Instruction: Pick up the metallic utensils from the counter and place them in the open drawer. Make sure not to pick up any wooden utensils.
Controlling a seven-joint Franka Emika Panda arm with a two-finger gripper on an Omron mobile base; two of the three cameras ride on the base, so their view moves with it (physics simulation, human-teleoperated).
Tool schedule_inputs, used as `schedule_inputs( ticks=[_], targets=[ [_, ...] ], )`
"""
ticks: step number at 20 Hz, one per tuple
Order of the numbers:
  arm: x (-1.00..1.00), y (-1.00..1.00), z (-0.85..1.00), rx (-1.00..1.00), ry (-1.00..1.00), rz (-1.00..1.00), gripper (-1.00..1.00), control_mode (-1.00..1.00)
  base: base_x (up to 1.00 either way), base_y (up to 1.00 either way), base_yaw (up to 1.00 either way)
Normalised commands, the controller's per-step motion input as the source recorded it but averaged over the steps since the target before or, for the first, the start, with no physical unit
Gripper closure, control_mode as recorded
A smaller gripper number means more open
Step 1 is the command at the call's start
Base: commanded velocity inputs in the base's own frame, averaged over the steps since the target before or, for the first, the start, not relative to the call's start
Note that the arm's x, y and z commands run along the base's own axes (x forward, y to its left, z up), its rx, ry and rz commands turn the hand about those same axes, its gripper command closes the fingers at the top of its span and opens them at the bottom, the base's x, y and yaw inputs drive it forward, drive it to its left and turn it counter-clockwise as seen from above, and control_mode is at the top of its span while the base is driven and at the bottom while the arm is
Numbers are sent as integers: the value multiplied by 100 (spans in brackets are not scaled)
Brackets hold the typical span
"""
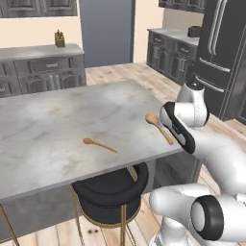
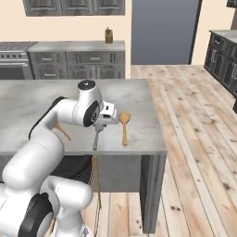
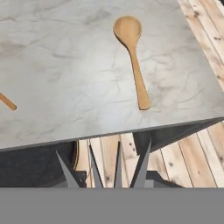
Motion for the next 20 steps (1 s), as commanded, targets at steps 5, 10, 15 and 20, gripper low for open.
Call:
schedule_inputs(
  ticks=[5, 10, 15, 20],
  targets=[
    [0, 0, 0, 0, 0, 0, 100, 100, 7, -100, -19],
    [0, 0, 0, 0, 0, 0, 100, 100, -4, -100, -24],
    [0, 0, 0, 0, 0, 0, 100, 100, 33, -100, -19],
    [0, 0, 0, 0, 0, 0, 100, 100, 84, -100, -11]
  ],
)
